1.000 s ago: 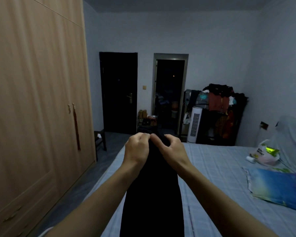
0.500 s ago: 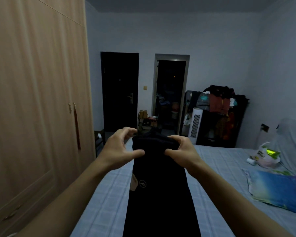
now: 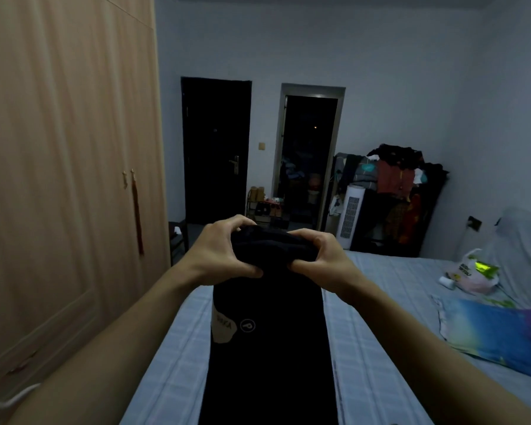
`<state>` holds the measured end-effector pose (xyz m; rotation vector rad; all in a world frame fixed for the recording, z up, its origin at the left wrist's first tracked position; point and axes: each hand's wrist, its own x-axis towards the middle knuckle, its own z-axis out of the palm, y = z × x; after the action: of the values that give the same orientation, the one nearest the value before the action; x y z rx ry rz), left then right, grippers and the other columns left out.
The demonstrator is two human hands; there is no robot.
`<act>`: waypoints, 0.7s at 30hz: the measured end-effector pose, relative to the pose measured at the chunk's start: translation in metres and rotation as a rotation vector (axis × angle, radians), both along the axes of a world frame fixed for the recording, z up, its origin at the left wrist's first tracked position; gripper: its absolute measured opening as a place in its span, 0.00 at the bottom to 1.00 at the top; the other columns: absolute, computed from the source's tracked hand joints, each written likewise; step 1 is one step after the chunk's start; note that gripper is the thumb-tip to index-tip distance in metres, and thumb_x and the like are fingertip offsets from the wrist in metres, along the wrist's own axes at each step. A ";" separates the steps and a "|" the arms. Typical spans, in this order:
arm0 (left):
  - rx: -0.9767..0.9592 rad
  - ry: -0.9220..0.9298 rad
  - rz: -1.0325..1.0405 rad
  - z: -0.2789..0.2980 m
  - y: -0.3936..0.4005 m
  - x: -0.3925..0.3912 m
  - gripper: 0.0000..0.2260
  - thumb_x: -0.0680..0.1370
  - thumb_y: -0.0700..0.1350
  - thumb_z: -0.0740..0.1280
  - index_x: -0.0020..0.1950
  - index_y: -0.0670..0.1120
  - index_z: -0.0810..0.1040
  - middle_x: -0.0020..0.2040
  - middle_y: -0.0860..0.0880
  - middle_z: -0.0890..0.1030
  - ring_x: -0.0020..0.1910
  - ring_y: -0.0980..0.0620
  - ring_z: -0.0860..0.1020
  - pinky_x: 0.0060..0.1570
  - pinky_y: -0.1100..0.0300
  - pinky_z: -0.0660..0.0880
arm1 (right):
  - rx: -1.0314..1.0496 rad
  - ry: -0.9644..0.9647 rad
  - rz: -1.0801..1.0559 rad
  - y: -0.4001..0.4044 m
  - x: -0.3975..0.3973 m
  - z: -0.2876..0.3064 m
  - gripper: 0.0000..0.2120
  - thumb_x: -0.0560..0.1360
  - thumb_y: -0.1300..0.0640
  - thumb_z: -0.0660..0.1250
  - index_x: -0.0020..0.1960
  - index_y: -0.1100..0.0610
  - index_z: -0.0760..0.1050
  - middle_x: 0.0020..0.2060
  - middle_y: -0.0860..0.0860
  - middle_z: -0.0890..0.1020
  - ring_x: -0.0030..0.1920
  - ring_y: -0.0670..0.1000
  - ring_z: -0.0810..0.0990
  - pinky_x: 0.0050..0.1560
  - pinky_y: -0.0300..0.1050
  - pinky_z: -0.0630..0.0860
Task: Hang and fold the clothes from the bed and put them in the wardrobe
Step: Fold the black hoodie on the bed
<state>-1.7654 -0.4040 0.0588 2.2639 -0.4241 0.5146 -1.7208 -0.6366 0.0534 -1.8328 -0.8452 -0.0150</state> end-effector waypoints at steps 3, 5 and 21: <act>0.062 -0.025 0.043 0.008 -0.001 0.003 0.30 0.60 0.47 0.83 0.59 0.53 0.78 0.47 0.58 0.81 0.47 0.62 0.80 0.45 0.69 0.75 | -0.006 -0.088 -0.052 0.000 0.001 -0.010 0.24 0.69 0.65 0.74 0.63 0.55 0.75 0.51 0.52 0.81 0.49 0.51 0.82 0.50 0.47 0.82; 0.106 -0.031 0.085 0.013 -0.001 0.006 0.30 0.59 0.49 0.83 0.59 0.54 0.78 0.47 0.58 0.81 0.46 0.61 0.80 0.44 0.67 0.76 | -0.017 -0.170 -0.103 -0.001 -0.001 -0.023 0.33 0.66 0.58 0.79 0.68 0.51 0.69 0.56 0.48 0.79 0.54 0.46 0.80 0.54 0.41 0.79; 0.199 -0.074 0.172 0.056 0.013 -0.003 0.31 0.59 0.48 0.84 0.60 0.52 0.80 0.49 0.53 0.82 0.48 0.54 0.81 0.44 0.63 0.75 | 0.092 0.052 -0.145 -0.006 0.006 -0.113 0.13 0.71 0.58 0.75 0.54 0.52 0.78 0.47 0.47 0.82 0.51 0.48 0.82 0.50 0.45 0.81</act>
<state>-1.7687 -0.3906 0.1143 2.4935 -0.3310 0.6720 -1.7151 -0.6427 -0.0596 -1.7969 -0.6632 -0.0967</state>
